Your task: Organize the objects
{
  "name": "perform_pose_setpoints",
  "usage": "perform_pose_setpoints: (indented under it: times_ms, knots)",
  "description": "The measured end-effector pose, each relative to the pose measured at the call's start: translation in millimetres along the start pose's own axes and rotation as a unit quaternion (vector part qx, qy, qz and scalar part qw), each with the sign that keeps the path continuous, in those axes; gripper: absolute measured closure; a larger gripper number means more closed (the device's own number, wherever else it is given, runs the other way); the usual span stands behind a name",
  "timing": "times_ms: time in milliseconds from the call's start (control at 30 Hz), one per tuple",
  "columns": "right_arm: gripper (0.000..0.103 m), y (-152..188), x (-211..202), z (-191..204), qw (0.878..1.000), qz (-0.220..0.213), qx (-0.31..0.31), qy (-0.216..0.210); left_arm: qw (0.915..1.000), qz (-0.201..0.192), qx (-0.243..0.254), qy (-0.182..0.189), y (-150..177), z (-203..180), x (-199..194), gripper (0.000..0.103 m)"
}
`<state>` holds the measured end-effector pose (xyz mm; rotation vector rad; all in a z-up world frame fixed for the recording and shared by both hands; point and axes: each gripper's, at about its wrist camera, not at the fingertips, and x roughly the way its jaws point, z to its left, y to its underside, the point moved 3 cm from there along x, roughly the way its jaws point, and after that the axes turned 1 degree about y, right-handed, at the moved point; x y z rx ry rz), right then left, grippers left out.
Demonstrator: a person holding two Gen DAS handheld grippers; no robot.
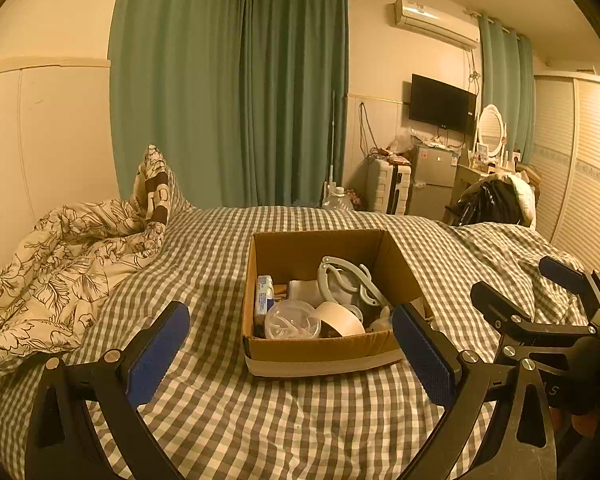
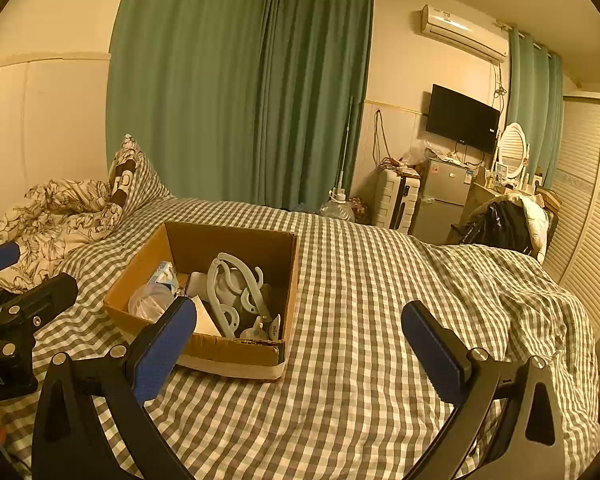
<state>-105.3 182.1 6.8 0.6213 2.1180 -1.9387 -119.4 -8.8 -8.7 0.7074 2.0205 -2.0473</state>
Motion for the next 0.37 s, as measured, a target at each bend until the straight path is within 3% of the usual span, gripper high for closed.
perform_pose_setpoints:
  times_ms: [367]
  knots:
    - [0.0, 2.1, 1.5, 2.3, 1.0, 0.002, -0.001, -0.001, 1.0, 0.002, 0.004, 0.004, 3.7, -0.5, 1.2, 0.0]
